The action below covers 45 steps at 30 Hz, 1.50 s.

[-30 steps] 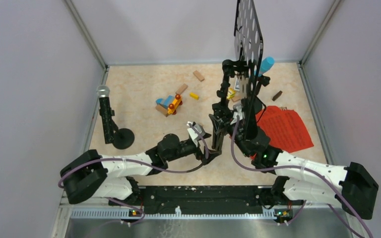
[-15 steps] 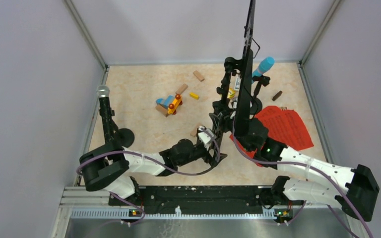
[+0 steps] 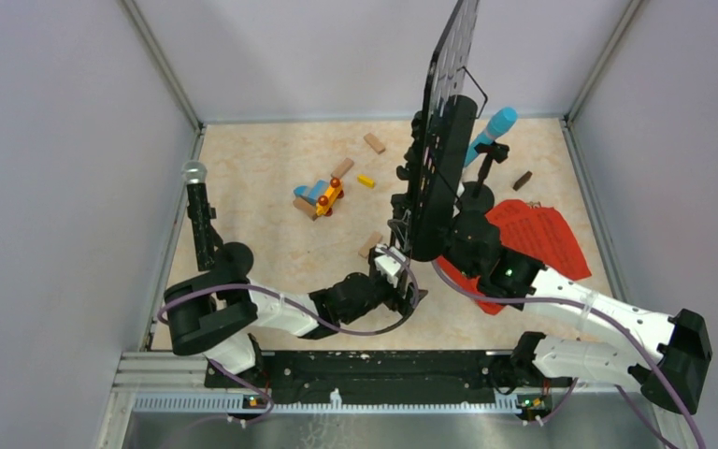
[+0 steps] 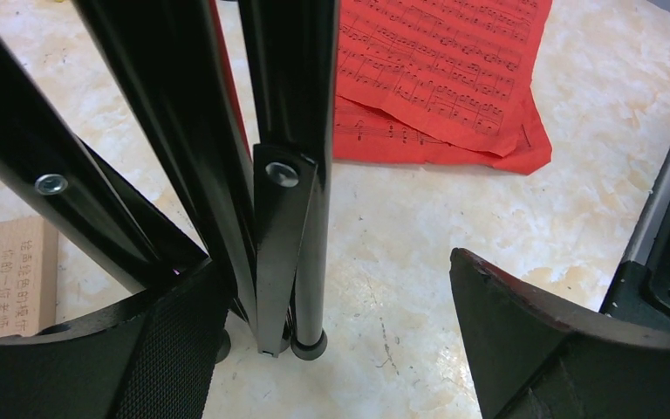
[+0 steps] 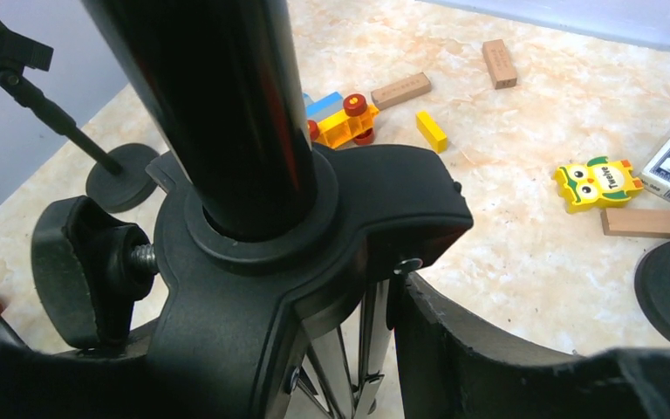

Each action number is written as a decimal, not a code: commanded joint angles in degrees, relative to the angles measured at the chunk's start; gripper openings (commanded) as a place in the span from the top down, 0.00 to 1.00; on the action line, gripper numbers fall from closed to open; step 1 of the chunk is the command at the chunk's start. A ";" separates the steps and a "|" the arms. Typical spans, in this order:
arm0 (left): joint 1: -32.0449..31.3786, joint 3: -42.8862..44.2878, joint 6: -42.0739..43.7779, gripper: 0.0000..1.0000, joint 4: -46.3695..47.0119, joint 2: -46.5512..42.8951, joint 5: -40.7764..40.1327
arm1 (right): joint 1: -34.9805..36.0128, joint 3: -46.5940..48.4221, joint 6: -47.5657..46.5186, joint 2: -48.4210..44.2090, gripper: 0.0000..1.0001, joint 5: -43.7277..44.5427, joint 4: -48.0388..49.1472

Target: Pack up the instrument practice props

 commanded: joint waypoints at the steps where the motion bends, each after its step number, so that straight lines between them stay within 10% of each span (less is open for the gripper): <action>1: 1.51 1.96 0.70 0.03 1.42 1.67 -8.41 | 2.65 9.05 10.98 -2.46 1.00 -14.53 8.71; 26: -14.32 -13.85 -1.68 0.01 -0.18 -23.42 -10.31 | 4.84 1.11 -8.21 -3.65 1.00 -5.66 16.37; 45: -15.21 -15.53 -0.92 0.01 1.56 -23.58 -7.46 | 15.68 -18.46 -29.88 -4.74 1.00 1.51 53.03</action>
